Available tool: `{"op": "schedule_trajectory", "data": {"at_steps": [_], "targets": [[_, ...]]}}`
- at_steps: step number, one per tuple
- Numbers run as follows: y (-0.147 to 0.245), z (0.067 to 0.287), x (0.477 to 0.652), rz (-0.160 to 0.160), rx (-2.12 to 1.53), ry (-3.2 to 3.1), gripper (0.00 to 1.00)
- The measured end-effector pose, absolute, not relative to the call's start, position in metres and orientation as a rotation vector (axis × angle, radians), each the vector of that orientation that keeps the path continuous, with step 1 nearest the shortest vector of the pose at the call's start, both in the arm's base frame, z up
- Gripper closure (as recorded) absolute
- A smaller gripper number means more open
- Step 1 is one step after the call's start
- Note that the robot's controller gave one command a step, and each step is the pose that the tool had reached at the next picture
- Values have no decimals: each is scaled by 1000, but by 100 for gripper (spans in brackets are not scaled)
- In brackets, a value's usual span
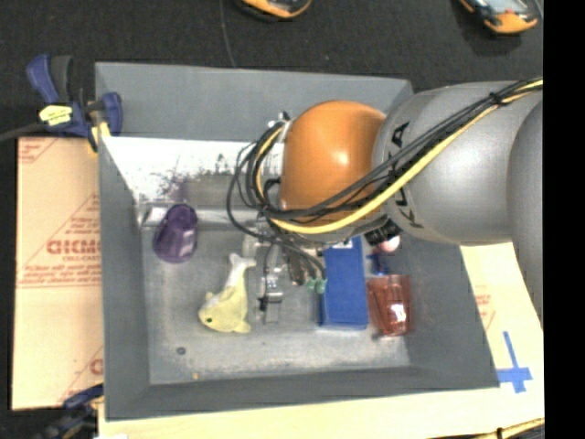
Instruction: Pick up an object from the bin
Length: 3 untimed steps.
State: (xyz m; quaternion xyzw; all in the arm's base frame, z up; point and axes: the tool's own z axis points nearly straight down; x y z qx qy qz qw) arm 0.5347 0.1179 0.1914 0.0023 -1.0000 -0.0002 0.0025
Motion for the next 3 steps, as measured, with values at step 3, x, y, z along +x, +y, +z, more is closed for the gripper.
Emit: {"op": "schedule_trajectory", "data": {"at_steps": [3], "targets": [[112,148,592,1,751,-3063,0]]}}
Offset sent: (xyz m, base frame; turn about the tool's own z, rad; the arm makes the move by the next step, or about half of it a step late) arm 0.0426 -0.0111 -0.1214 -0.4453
